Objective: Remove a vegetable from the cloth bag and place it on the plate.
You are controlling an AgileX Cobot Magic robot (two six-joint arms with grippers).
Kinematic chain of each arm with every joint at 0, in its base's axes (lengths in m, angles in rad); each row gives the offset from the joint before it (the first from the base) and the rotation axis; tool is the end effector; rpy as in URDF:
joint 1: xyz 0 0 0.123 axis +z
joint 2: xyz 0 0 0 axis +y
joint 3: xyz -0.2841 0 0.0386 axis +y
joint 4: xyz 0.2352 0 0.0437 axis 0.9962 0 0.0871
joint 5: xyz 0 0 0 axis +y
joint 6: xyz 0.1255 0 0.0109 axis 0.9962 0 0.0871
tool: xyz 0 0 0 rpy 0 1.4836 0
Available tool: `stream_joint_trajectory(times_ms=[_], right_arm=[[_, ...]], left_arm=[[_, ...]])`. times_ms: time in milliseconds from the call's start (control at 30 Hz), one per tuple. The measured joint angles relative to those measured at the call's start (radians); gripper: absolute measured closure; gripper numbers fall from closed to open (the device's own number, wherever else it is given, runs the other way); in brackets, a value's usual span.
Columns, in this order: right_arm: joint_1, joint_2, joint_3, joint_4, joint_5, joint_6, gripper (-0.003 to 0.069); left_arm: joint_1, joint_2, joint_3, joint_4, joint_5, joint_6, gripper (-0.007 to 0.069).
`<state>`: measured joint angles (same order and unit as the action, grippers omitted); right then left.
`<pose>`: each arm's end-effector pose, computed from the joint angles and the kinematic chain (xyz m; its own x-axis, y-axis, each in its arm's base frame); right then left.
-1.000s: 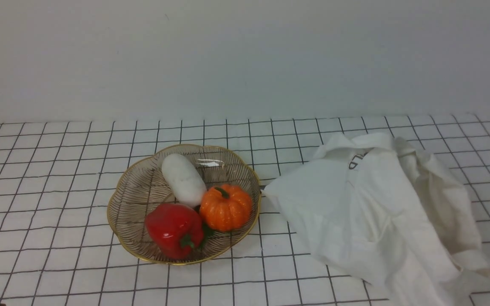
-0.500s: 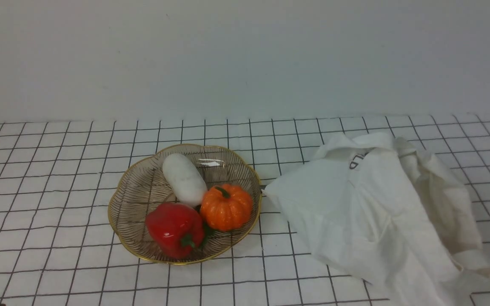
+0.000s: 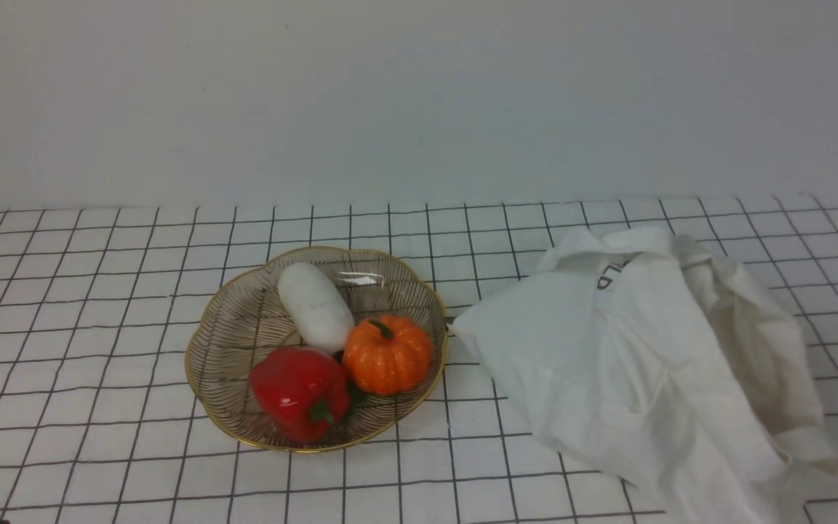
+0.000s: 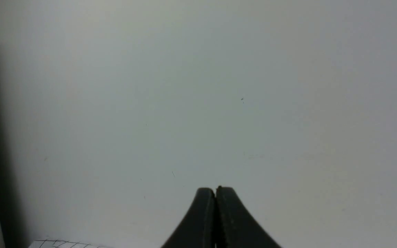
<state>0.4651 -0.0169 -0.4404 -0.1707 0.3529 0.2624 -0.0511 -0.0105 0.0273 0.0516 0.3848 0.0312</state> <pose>0.0305 0.0070 0.3243 0.1331 0.1805 -0.9745 -0.4120 0.9044 0.1113 0.0712 -0.0012 0.1594 -0.3049 0.0946 -0.9477 0.0569 0.9951 0.0811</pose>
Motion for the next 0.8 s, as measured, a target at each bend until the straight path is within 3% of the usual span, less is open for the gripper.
stream_joint_trajectory(times_ms=[300,533,800], right_arm=[[0.000,0.000,0.003,0.043,-0.011,-0.025,0.0673],[0.000,-0.001,0.044,0.178,-0.031,-0.176,0.0673],[-0.051,-0.001,0.194,0.161,-0.046,-0.205,0.0673]], left_arm=[[0.000,0.000,0.000,0.000,0.000,0.000,0.0632],[0.000,0.000,0.000,0.000,0.000,0.000,0.0632],[0.000,0.000,0.000,0.000,0.000,0.000,0.0632]])
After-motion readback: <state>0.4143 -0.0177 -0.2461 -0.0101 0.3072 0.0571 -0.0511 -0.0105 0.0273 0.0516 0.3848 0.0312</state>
